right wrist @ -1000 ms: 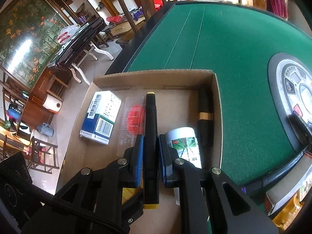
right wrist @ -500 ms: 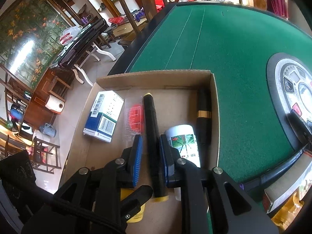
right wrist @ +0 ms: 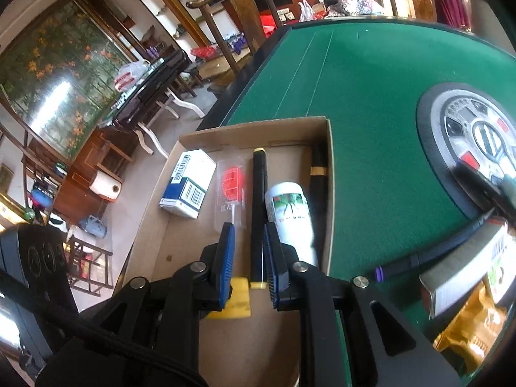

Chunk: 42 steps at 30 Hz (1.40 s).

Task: Organize objects
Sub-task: 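Move both tools back toward the remaining items on the table, then grasp the tall barcode box with left tool while right tool grasps white pill bottle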

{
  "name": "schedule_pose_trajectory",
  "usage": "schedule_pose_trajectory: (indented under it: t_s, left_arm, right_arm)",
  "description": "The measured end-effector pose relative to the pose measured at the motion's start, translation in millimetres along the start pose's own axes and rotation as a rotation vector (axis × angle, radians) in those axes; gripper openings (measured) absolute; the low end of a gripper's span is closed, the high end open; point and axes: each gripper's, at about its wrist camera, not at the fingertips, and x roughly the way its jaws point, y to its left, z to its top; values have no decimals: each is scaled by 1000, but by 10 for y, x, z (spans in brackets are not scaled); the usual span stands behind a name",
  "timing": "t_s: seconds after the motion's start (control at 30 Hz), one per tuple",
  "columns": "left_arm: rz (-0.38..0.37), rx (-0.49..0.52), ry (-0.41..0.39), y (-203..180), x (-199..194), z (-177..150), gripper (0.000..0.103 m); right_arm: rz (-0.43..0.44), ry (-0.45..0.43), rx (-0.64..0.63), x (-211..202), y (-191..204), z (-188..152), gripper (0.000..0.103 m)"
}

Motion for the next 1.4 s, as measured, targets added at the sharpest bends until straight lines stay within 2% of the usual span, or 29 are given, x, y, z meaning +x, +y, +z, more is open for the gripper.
schedule_pose_trajectory:
  t_s: [0.27, 0.4, 0.57, 0.63, 0.73, 0.97, 1.17, 1.4]
  left_arm:
    - [19, 38, -6, -212, -18, -49, 40]
    - [23, 93, -11, -441, -34, -93, 40]
    - [23, 181, -10, -802, 8, -155, 42]
    - [21, 220, -5, -982, 54, -195, 48]
    - [34, 286, 2, -1230, 145, -262, 48]
    - [62, 393, 48, -1642, 400, -281, 48]
    - [90, 448, 76, -1944, 662, -311, 48]
    - [157, 504, 105, -2158, 1001, -364, 48]
  right_arm:
    - [44, -31, 47, -197, -186, -110, 21]
    - [68, -70, 90, -402, -403, -186, 38]
    - [92, -121, 147, -696, -707, -276, 40]
    - [90, -140, 153, -817, -821, -304, 40]
    - [71, -190, 158, -1054, -1014, -360, 39]
    - [-42, -346, 191, -1685, -1613, -532, 44]
    - [-101, -411, 287, -2088, -2309, -714, 44]
    - [-177, -459, 374, -2356, -2863, -893, 44]
